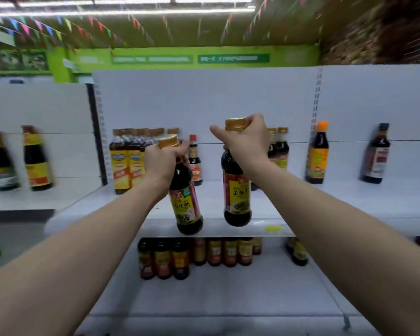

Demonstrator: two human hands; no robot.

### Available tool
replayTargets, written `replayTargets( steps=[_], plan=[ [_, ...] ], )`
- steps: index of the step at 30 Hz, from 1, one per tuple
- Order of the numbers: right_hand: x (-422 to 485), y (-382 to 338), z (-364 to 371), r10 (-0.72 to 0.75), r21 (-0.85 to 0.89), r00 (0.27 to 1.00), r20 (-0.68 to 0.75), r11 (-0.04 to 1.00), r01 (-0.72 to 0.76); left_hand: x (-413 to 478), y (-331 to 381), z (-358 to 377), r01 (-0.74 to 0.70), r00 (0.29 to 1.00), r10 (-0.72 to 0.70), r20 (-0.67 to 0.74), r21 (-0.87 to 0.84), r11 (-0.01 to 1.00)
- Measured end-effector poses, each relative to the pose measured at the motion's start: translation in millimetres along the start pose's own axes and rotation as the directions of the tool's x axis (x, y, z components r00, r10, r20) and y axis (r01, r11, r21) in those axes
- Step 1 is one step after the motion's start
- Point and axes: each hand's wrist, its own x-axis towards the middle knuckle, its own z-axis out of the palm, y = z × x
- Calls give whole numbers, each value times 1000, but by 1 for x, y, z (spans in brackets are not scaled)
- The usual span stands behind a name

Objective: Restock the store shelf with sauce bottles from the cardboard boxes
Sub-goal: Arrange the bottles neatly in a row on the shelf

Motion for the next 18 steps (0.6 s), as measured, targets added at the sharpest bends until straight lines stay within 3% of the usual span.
replayTargets(
  steps=[7, 18],
  plan=[
    [53, 42, -73, 8, -53, 993, -119, 998, -15, 19, -18, 109, 41, 992, -34, 121, -60, 997],
    [118, 127, -95, 51, -149, 963, -263, 984, -92, 90, -74, 189, 94, 967, -79, 244, -51, 994]
  ],
)
